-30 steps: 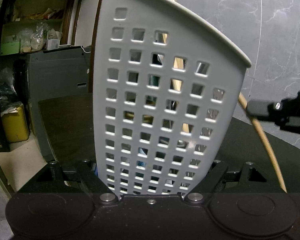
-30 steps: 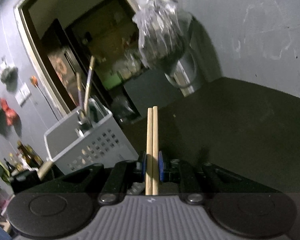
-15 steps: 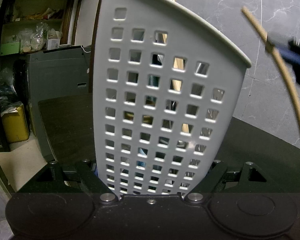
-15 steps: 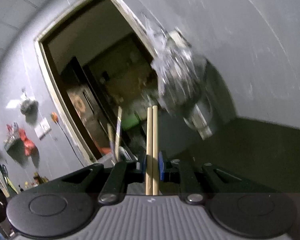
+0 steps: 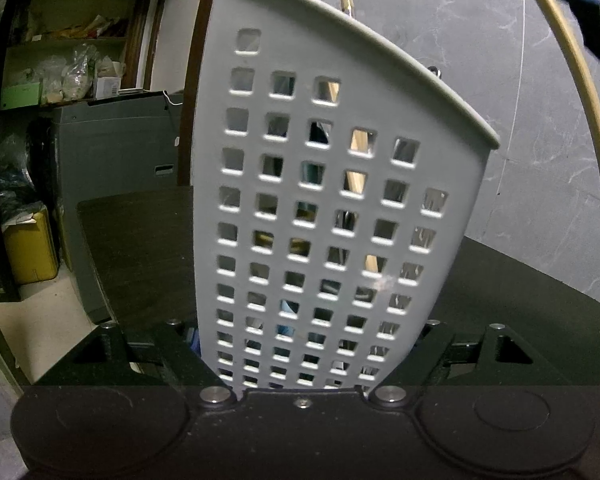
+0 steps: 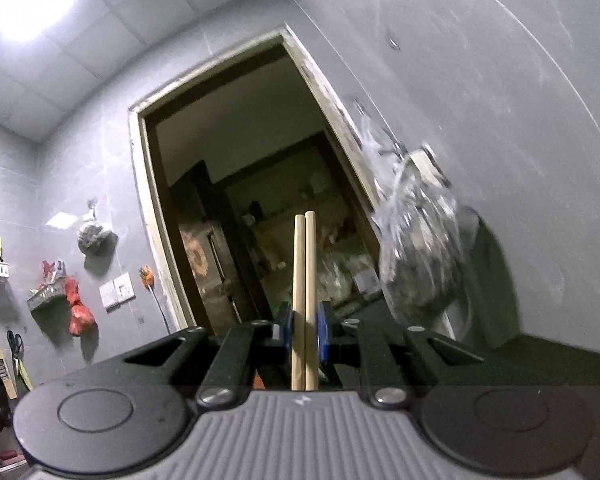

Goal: Organize utensils
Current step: 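Raise the chopsticks over the basket, lower them in, open the right gripper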

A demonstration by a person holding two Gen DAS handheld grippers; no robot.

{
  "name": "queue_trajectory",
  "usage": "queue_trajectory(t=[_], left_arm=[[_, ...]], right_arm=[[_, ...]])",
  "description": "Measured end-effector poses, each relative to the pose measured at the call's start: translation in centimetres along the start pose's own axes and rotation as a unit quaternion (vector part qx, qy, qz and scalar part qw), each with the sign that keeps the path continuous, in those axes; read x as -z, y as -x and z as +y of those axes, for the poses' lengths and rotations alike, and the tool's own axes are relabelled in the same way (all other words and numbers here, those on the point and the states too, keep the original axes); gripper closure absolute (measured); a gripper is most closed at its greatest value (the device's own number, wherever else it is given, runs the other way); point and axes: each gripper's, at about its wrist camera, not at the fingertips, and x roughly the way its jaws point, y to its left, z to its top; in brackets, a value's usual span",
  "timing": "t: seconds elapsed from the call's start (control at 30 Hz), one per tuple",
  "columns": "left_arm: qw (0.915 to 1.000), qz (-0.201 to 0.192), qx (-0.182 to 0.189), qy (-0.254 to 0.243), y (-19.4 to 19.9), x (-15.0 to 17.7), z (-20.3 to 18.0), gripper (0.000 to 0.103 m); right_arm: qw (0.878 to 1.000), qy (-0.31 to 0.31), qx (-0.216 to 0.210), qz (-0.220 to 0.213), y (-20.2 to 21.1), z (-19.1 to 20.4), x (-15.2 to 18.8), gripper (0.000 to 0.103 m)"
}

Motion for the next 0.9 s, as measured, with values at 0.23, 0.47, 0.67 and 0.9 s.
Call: queue_trajectory(t=[0.23, 0.47, 0.67, 0.9], left_arm=[[1.0, 0.0, 0.0, 0.0, 0.1, 0.0, 0.0, 0.021], [1.0, 0.0, 0.0, 0.0, 0.1, 0.0, 0.0, 0.021], [1.0, 0.001, 0.0, 0.0, 0.0, 0.0, 0.1, 0.021], [1.0, 0.002, 0.001, 0.001, 0.1, 0.0, 0.1, 0.021]], right_arm=[[0.995, 0.043, -0.004, -0.092, -0.2, 3.2, -0.6, 0.088], [0.988, 0.068, -0.009, -0.135, -2.3, 5.3, 0.1, 0.088], [0.989, 0.081, -0.006, -0.121, -4.9, 5.7, 1.9, 0.088], [0.993, 0.092, 0.004, -0.078, -6.5, 5.4, 4.5, 0.088]])
